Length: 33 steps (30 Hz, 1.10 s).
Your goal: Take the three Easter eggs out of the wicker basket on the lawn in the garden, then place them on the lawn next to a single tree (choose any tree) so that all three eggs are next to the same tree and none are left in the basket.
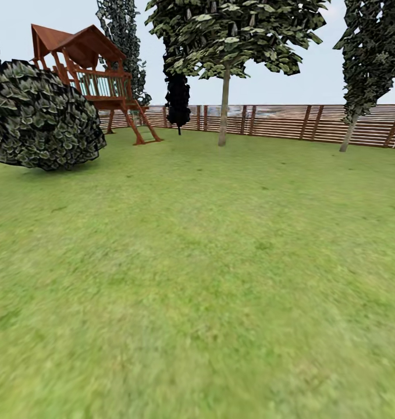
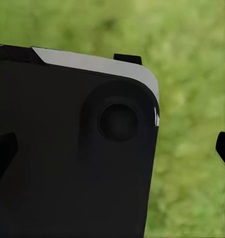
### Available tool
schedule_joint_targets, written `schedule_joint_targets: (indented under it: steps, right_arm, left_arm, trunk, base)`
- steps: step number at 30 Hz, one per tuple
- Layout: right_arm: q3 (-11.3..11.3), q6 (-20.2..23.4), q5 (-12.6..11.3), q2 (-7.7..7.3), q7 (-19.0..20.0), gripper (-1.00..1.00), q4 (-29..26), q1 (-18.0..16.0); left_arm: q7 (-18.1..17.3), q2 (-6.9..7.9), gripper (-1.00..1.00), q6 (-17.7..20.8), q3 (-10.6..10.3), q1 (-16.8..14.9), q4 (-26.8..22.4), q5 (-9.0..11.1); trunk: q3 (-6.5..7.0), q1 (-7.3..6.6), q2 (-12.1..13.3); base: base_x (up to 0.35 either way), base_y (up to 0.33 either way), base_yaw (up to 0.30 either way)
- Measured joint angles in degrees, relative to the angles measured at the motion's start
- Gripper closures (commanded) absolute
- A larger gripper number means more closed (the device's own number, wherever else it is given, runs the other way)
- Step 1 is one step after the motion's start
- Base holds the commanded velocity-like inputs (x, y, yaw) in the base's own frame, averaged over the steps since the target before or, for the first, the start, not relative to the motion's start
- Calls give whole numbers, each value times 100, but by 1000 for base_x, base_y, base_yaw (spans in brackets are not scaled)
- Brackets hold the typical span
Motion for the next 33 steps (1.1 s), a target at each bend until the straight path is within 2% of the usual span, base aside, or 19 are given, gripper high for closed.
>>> schedule_joint_targets:
  steps: [33]
  right_arm:
    - [-8, 0, 1, 10, 0, -100, -2, 1]
  left_arm:
    - [0, 0, -100, 0, 0, 0, 0, 0]
  trunk:
    - [0, 0, 0]
  base:
    - [324, 0, 0]
